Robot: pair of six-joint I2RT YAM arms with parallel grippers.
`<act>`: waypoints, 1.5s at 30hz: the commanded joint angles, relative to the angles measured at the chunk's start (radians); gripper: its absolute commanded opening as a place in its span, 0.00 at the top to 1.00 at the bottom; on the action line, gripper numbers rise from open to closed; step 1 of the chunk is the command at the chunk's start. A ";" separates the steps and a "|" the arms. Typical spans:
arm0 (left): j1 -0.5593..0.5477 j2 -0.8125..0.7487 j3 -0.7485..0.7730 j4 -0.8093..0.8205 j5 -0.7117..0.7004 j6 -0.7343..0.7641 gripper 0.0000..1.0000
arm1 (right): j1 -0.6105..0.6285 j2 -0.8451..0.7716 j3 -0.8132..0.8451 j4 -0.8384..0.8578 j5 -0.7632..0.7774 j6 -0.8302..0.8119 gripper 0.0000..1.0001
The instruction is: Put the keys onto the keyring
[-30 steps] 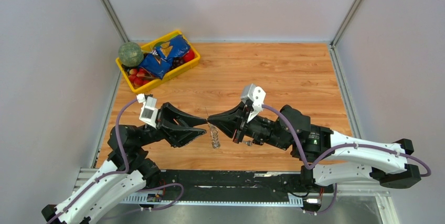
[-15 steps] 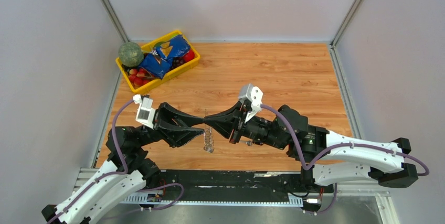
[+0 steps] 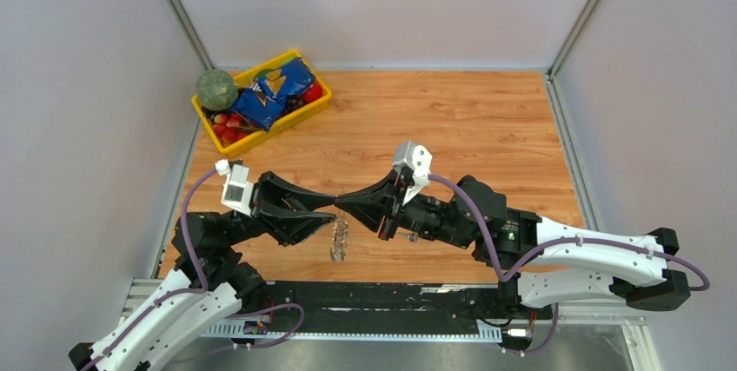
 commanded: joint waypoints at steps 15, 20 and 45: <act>-0.004 0.002 0.036 0.046 -0.007 0.005 0.55 | 0.006 -0.005 -0.012 0.088 -0.027 0.037 1.00; -0.004 0.011 0.030 0.069 -0.001 -0.005 0.60 | 0.005 -0.003 -0.018 0.101 -0.033 0.041 1.00; -0.005 0.030 0.021 0.101 0.021 -0.014 1.00 | 0.005 -0.010 -0.026 0.143 -0.058 0.048 1.00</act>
